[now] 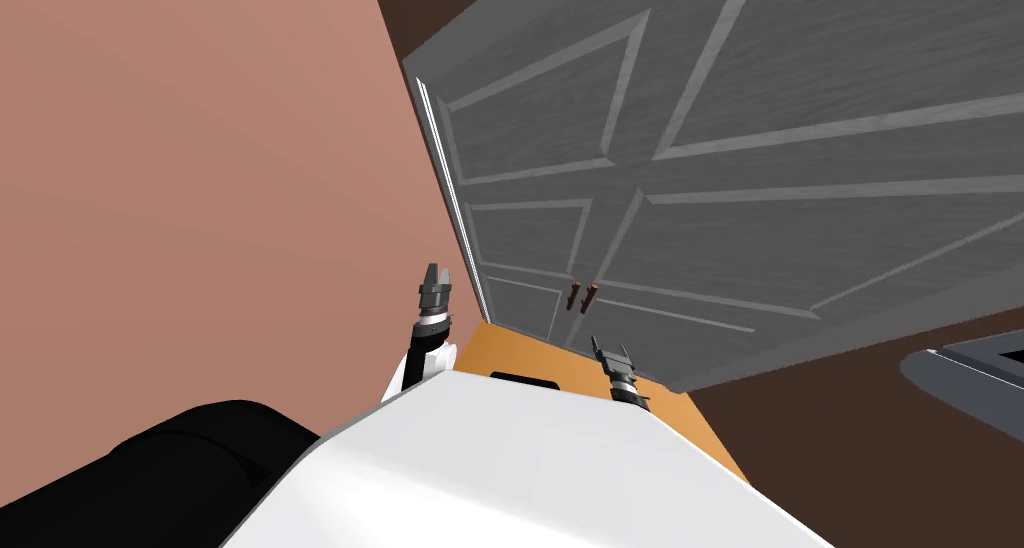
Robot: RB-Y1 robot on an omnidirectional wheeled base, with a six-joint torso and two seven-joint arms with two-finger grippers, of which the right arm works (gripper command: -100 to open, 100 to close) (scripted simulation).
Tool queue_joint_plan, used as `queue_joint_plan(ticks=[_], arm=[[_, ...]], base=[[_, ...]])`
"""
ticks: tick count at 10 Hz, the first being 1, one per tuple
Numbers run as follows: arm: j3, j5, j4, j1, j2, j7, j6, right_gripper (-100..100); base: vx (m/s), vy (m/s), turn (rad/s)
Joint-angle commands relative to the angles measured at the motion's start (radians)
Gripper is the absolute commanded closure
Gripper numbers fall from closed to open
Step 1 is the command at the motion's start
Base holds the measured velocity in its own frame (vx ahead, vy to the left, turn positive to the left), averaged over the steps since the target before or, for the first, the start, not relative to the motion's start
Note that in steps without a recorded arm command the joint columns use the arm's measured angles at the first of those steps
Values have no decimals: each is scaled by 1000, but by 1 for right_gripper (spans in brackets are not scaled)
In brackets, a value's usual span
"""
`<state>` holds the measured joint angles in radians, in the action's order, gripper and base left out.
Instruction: Pull the door open
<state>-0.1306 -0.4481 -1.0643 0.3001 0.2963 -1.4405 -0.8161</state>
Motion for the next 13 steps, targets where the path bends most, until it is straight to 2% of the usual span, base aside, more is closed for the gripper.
queue_joint_plan(ticks=[1, 4, 5, 6, 9, 13], arm=[[-1, -14, 19, -3, 6, -34, -7, -100], [-4, -34, 62, -20, 15, -85, -25, -100], [-4, -30, 50, -14, 14, -73, -20, -100], [4, -35, 61, 4, 20, -76, -20, -100], [17, -41, 78, 29, 29, -76, -19, -100], [53, -59, 117, 82, 52, -76, -17, -100]], base=[[170, -16, 103], [180, -30, 85], [91, -20, 16], [-63, -7, -96], [-155, 0, -68], [-173, -5, -100]])
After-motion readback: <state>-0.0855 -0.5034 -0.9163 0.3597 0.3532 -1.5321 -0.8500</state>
